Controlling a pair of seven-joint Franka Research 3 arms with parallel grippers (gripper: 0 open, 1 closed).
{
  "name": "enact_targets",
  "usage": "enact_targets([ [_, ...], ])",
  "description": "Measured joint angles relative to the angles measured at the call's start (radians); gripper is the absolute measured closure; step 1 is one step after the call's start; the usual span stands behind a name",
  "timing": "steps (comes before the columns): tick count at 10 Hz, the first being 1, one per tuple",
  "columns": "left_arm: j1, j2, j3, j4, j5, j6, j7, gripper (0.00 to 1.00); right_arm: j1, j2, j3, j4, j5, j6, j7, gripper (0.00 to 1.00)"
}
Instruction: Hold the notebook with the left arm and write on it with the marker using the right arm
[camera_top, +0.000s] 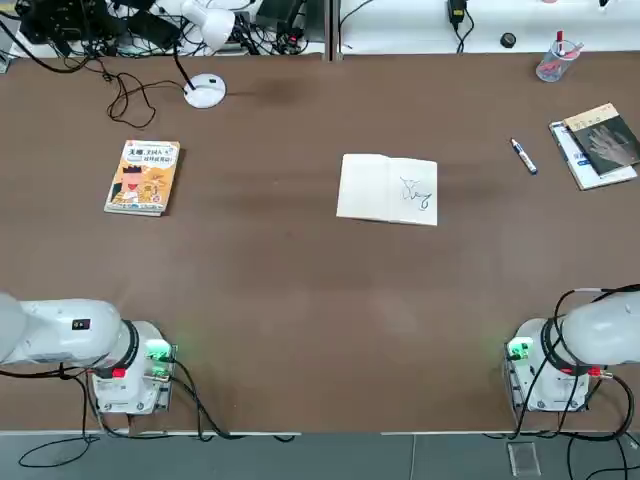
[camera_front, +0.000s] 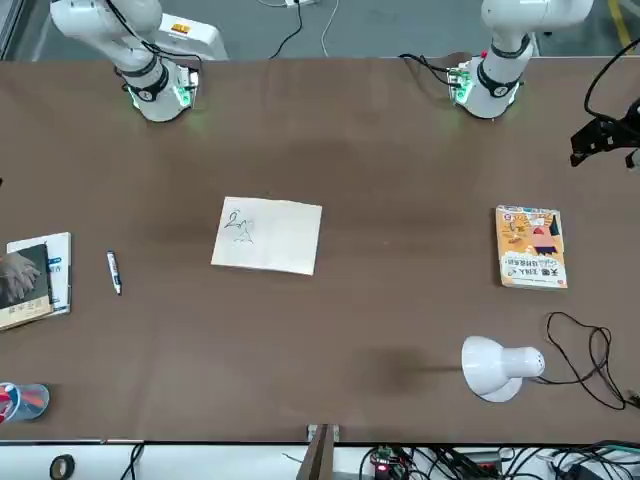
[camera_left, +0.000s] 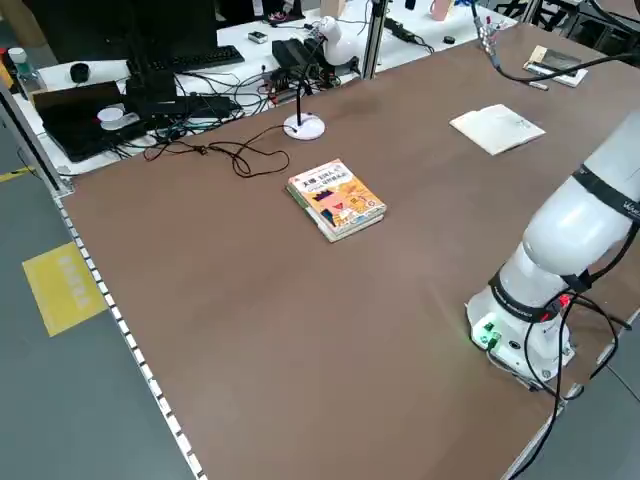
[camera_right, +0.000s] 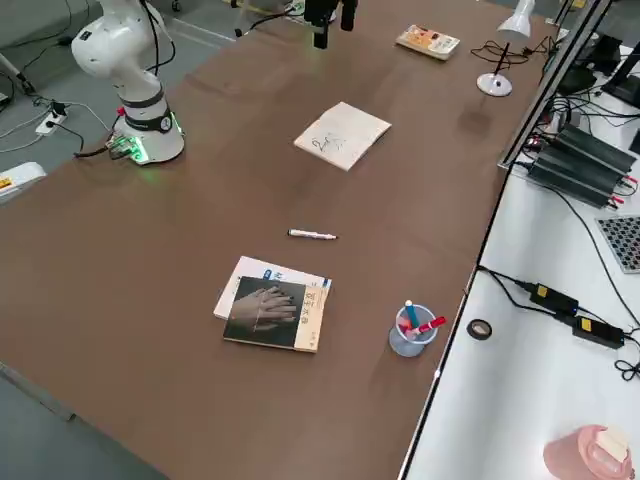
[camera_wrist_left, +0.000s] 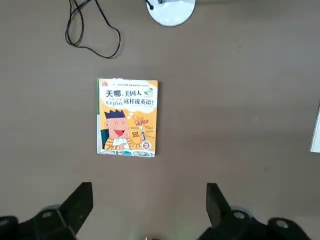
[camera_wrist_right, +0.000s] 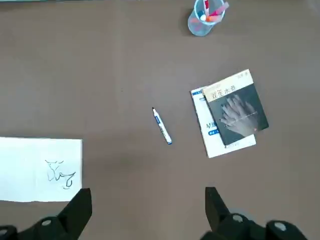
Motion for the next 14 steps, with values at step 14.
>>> enact_targets([
  [14,0.0,0.0,-0.001,0.005,0.0,-0.006,0.004,0.0,-0.02,-0.019,0.01,-0.119,0.006,0.127,0.026,0.0],
])
